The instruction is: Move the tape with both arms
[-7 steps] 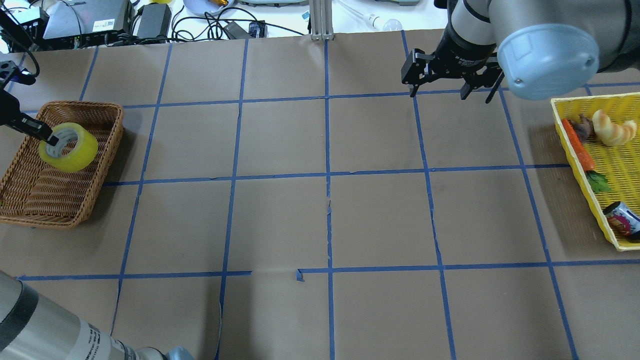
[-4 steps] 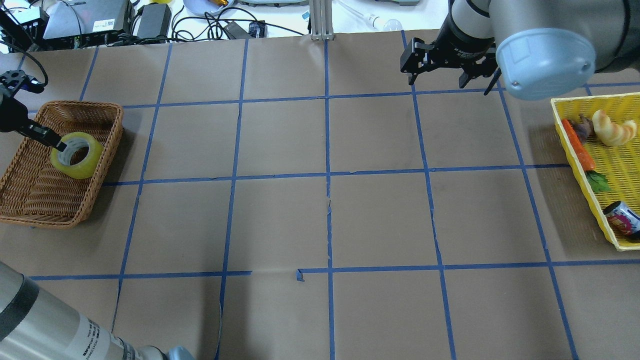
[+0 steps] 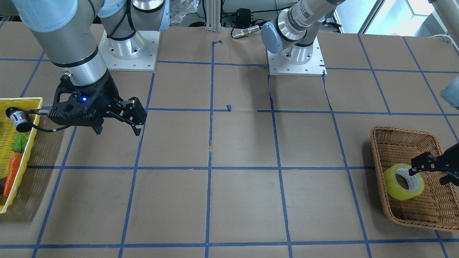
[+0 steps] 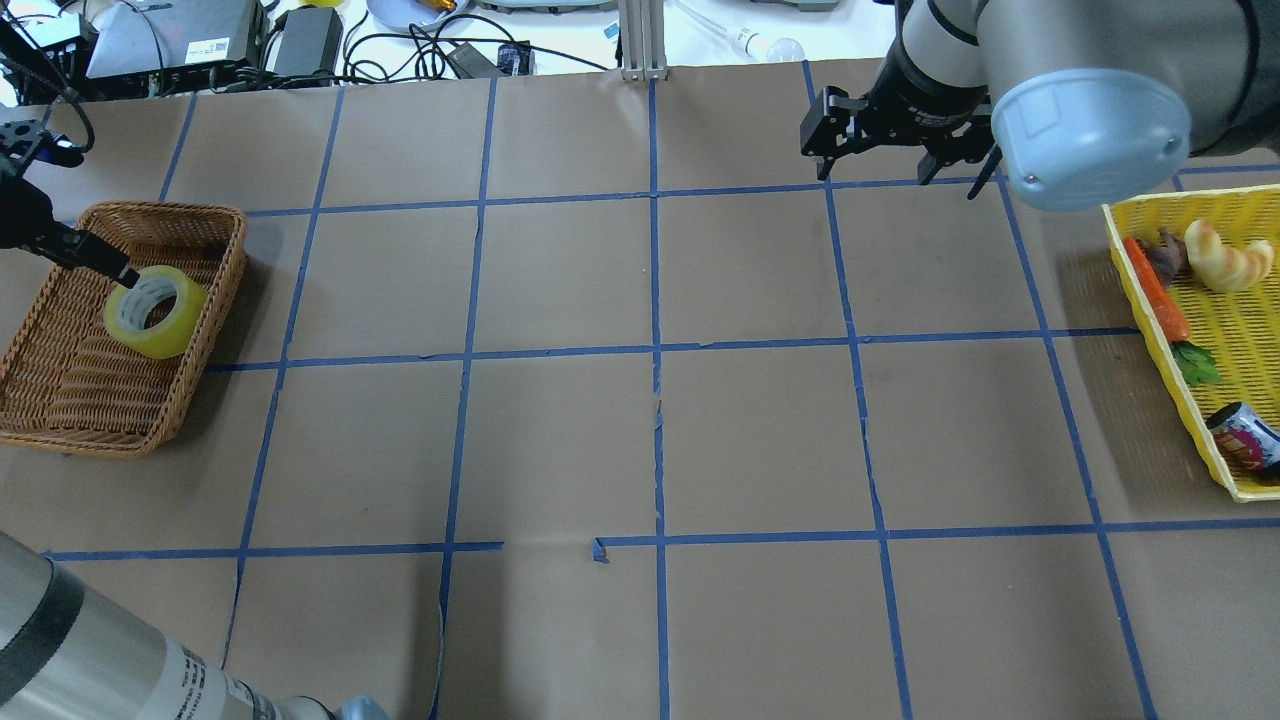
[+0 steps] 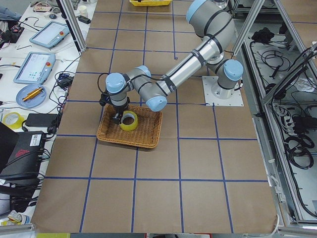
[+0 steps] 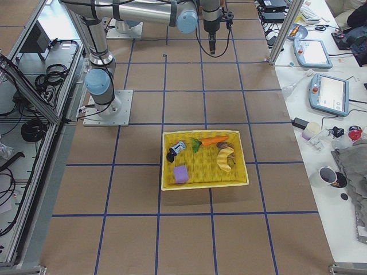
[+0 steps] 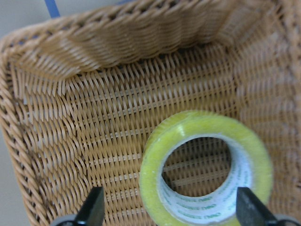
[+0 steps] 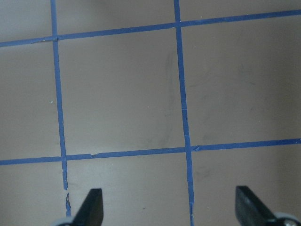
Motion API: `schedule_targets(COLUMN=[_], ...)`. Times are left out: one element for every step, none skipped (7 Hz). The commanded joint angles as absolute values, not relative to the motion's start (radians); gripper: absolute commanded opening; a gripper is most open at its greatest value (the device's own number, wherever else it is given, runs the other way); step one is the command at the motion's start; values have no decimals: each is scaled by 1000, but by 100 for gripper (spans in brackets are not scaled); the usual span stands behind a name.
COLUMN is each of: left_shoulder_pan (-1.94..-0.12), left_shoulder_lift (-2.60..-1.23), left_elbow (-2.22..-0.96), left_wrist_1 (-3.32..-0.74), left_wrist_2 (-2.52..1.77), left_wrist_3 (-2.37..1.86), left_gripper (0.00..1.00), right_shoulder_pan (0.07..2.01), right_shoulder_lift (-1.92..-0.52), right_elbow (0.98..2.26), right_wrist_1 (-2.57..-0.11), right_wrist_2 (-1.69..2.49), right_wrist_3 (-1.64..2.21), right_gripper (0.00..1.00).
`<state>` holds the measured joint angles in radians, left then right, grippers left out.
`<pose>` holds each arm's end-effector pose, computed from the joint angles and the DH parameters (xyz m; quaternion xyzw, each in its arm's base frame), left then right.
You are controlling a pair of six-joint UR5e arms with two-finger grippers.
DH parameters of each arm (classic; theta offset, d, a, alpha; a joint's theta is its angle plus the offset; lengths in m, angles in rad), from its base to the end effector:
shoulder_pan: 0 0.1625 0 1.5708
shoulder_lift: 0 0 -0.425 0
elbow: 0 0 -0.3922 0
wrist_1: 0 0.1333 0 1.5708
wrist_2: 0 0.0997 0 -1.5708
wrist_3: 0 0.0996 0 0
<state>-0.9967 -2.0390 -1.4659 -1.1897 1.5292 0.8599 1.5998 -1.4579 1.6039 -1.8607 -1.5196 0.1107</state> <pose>0.2429 -0.6287 0.3047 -0.1426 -0.9895 0.0204 0.0098 0.1543 -0.5446 0.4436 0.0389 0.9963 -0.0699 0.0305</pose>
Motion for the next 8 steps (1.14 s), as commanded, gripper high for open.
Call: schedule_targets(left_shoulder_pan=[-1157, -1237, -1311, -1397, -1495, -1587, -1647, -1655], left_shoulder_lift=[-1918, -1861, -1808, -1760, -1720, -1677, -1639, -1606], left_elbow=[-1471, -1483, -1505, -1526, -1543, -1542, -1548, -1533], left_wrist_1=[-1325, -1363, -1373, -1382, -1388, -1402, -1413, -1455], left_wrist_2=[1532, 1542, 1543, 1543, 1542, 1542, 1542, 1534], left_wrist_3=[597, 449, 395, 220, 87, -64, -93, -94], left_gripper=[100, 100, 100, 100, 100, 100, 100, 100], right_shoulder_pan=[1595, 1600, 1600, 1611, 1611, 1612, 1608, 1605], right_shoulder_lift=[-1476, -1492, -1497, -1505, -1515, -1534, -1539, -1543], right_elbow=[1580, 1582, 1588, 1586, 1589, 1589, 1586, 1585], right_wrist_1=[-1821, -1818, -1818, -1818, -1813, -1754, -1712, -1691], right_wrist_2=[-1558, -1624, -1635, -1629, -1628, -1594, -1585, -1586], right_wrist_3=[110, 110, 112, 113, 110, 109, 80, -46], right_gripper=[100, 100, 100, 100, 100, 100, 100, 100])
